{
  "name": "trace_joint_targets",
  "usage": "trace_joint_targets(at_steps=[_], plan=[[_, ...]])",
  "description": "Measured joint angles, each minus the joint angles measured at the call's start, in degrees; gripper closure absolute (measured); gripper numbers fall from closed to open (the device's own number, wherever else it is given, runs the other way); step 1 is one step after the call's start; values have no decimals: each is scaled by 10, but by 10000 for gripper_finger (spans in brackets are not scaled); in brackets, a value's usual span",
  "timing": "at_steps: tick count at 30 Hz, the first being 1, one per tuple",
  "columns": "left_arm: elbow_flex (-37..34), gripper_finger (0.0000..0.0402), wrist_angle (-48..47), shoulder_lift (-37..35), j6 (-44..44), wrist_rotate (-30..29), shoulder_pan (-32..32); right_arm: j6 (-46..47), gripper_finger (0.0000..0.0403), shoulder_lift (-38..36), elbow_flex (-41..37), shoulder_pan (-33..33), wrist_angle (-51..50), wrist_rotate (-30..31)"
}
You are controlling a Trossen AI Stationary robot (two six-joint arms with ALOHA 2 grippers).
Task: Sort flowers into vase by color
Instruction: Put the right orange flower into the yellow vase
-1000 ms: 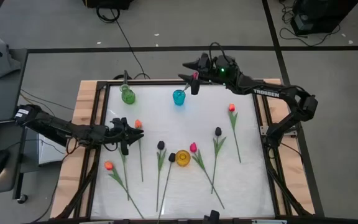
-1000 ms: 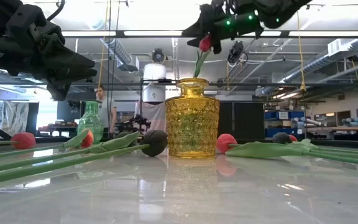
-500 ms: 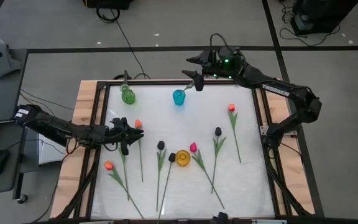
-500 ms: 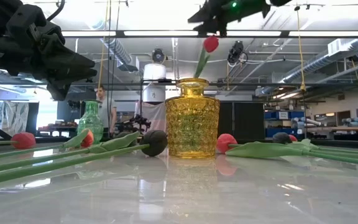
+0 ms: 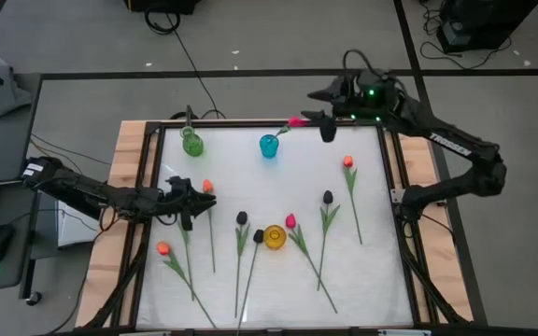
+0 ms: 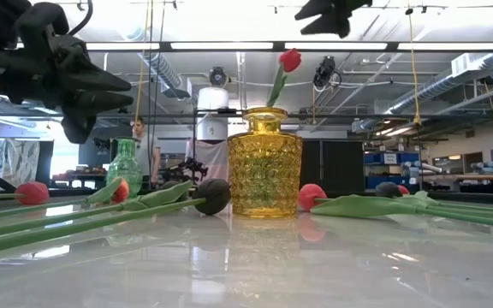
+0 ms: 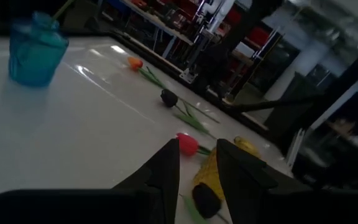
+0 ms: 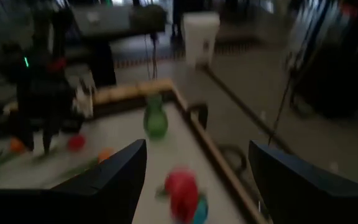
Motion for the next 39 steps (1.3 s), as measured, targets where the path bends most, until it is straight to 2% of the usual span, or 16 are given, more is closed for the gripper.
trace_joint_targets(at_steps=[8,16,24,29,35,39], plan=[[0,289,0,0,-90,0,-1,71,112,-3,-37,47,-82,0],[0,289,-12,0,-85,0,-1,188,112,-4,-109,110,-141,2],[0,289,-32,0,-84,0,-1,336,112,-3,-187,162,-188,75],[0,289,-37,0,-84,0,-1,458,112,-3,-226,167,-234,125],[0,289,-47,0,-79,-1,0,583,112,-3,-253,146,-354,173],[0,289,-46,0,-53,-2,0,605,112,-3,-263,128,-358,184]])
